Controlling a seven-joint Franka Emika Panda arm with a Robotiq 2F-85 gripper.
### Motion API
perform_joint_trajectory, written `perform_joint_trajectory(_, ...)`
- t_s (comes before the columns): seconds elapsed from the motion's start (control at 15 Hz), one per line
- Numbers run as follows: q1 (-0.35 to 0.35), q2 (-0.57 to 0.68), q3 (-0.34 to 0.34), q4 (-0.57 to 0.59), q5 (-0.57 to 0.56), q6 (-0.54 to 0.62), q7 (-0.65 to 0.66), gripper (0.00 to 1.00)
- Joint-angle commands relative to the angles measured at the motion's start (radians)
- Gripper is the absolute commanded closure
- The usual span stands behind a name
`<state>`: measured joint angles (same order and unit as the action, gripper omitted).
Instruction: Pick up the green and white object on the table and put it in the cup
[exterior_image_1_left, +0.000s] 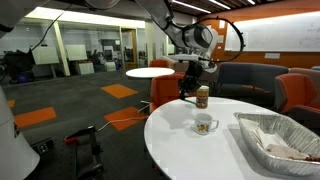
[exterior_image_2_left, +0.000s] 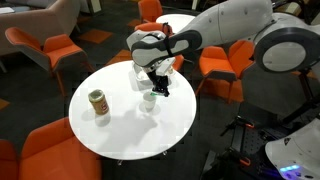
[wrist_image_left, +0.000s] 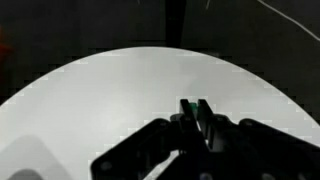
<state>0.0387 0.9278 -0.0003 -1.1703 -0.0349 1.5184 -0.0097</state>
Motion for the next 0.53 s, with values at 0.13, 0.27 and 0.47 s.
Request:
perform_joint_trajectory(0.13, -0.035, 0.155, -0.001, 0.216, 0.041, -0.089, 0.048, 0.97)
perform_joint_trajectory(0.27, -0.048, 0.199, 0.000, 0.276, 0.055, -0.116, 0.061, 0.97)
perform_joint_trajectory(0.47, -0.063, 0.257, 0.003, 0.358, 0.080, -0.165, 0.082, 0.97)
